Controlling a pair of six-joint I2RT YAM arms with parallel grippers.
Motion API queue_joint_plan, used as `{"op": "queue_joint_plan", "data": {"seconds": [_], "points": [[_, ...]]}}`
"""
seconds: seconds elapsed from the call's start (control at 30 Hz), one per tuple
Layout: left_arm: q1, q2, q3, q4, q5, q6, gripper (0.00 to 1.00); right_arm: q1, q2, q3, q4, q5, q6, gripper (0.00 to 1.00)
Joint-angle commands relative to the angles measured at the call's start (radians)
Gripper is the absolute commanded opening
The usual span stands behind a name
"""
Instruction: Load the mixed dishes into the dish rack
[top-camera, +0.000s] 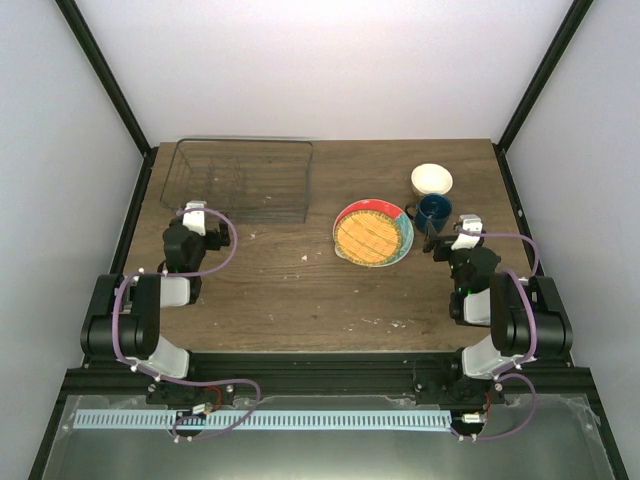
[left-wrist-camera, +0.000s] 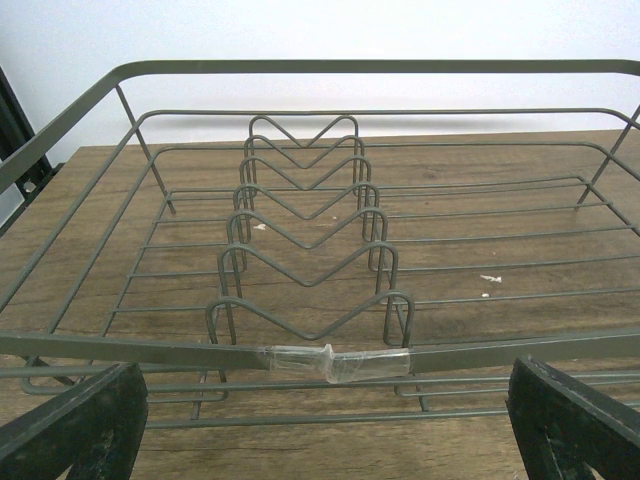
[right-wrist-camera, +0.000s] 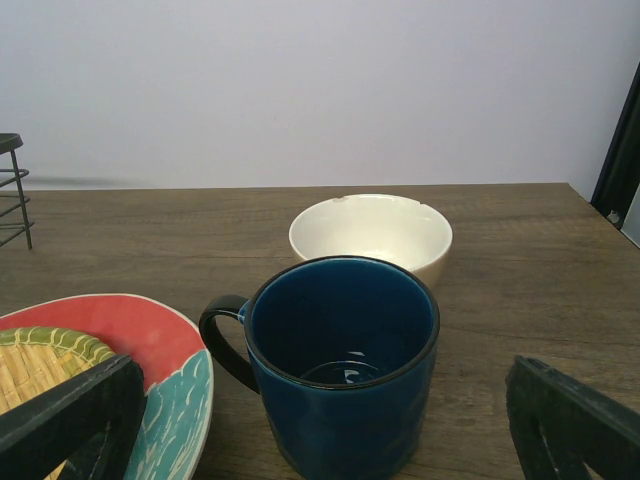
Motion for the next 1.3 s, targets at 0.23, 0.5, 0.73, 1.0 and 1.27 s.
{"op": "queue_joint_plan", "data": {"seconds": [0.23, 0.5, 0.73, 1.0, 1.27], "points": [[0.002, -0.030, 0.082, -0.137, -0.055, -0.021, 0.97, 0.050, -0.030, 0.053, -0.070, 0.035, -0.060, 1.00], [-0.029, -0.264, 0.131, -0.361, -0.159, 0.031, 1.00, 0.076, -0.217, 0.243, -0.584, 0.102, -0.065, 1.00], [-0.041, -0.262, 0.554, -0.830, -0.163, 0.045, 1.00, 0.078, -0.179, 0.679, -1.167, 0.210, 0.053, 1.00], [-0.062, 0.109, 1.097, -1.329, -0.140, 0.041, 1.00, 0.080, -0.008, 1.070, -1.522, 0.339, 0.108, 1.00], [-0.069, 0.417, 1.464, -1.673, -0.158, 0.001, 0.99, 0.080, 0.112, 1.260, -1.775, 0.341, 0.180, 1.00]]}}
